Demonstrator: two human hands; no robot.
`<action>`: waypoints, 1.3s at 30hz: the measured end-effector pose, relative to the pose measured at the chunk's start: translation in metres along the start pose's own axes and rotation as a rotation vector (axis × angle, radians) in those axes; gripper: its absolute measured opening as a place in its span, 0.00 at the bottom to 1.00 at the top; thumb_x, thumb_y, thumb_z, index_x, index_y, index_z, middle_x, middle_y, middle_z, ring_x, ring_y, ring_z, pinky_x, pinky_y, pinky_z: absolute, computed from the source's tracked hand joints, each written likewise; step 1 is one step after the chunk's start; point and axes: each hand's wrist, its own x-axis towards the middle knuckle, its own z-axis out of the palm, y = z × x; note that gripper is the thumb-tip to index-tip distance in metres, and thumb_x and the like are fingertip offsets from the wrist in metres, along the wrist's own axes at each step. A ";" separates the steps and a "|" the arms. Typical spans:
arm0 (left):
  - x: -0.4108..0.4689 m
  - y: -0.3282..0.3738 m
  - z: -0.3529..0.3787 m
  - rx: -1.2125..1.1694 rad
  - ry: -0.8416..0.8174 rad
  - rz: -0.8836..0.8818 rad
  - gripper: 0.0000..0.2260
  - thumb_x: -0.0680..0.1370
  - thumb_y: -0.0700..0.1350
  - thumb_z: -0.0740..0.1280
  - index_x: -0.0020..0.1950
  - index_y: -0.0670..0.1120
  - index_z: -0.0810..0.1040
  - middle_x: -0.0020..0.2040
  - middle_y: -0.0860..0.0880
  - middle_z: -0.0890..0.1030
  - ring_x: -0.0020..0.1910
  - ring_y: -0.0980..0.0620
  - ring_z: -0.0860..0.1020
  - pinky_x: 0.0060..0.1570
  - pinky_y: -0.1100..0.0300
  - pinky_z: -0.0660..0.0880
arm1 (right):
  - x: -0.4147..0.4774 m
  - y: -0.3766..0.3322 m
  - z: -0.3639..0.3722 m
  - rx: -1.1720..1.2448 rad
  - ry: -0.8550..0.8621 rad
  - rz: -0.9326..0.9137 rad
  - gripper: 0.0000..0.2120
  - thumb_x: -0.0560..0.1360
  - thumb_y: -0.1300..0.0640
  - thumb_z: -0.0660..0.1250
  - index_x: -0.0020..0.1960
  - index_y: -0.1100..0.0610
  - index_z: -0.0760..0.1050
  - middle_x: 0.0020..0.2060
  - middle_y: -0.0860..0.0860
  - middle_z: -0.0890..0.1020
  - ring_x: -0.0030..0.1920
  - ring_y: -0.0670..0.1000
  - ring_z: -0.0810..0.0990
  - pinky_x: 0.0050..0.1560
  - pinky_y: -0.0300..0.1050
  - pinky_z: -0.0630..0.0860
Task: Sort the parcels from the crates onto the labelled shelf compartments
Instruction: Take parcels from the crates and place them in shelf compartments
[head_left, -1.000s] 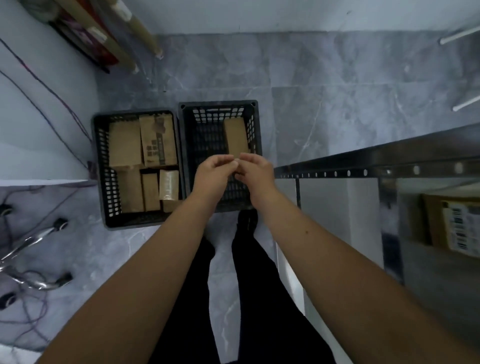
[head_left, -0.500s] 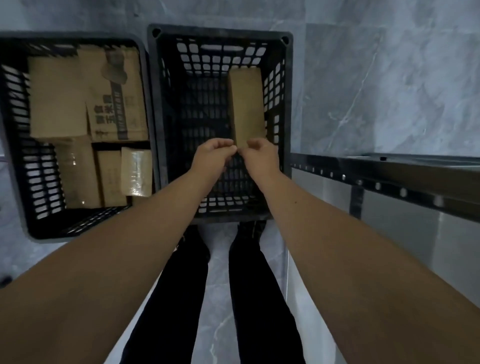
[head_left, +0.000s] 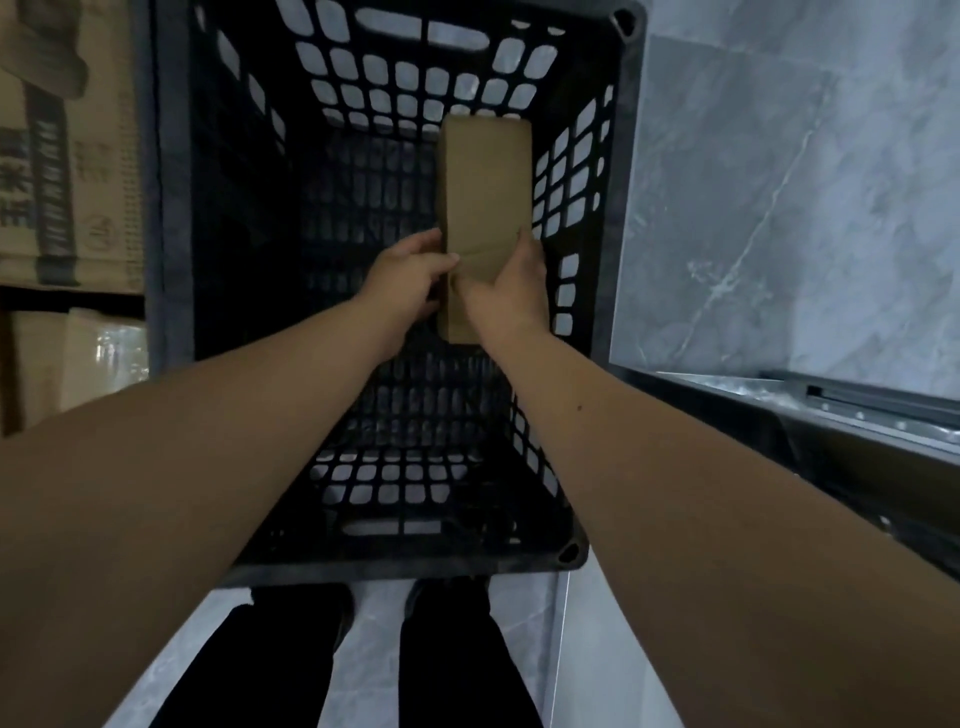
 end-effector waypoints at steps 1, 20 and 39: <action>0.003 0.000 0.003 -0.022 -0.005 -0.002 0.26 0.82 0.45 0.70 0.79 0.53 0.70 0.67 0.54 0.79 0.64 0.54 0.78 0.63 0.53 0.74 | 0.004 -0.001 0.002 0.029 0.011 0.015 0.44 0.73 0.47 0.71 0.83 0.52 0.54 0.75 0.54 0.69 0.71 0.57 0.73 0.70 0.55 0.75; -0.090 0.015 -0.025 -0.034 0.071 -0.098 0.21 0.84 0.57 0.66 0.76 0.56 0.72 0.57 0.61 0.79 0.56 0.57 0.78 0.45 0.57 0.76 | -0.039 -0.050 -0.034 0.181 -0.160 0.366 0.45 0.80 0.27 0.49 0.81 0.62 0.62 0.74 0.58 0.72 0.70 0.60 0.73 0.65 0.48 0.71; -0.419 0.167 -0.044 -0.125 0.134 -0.076 0.25 0.86 0.62 0.53 0.75 0.49 0.76 0.66 0.50 0.80 0.58 0.51 0.79 0.54 0.55 0.76 | -0.286 -0.204 -0.212 0.518 -0.091 0.419 0.40 0.67 0.19 0.52 0.49 0.50 0.83 0.49 0.55 0.87 0.51 0.59 0.86 0.57 0.62 0.83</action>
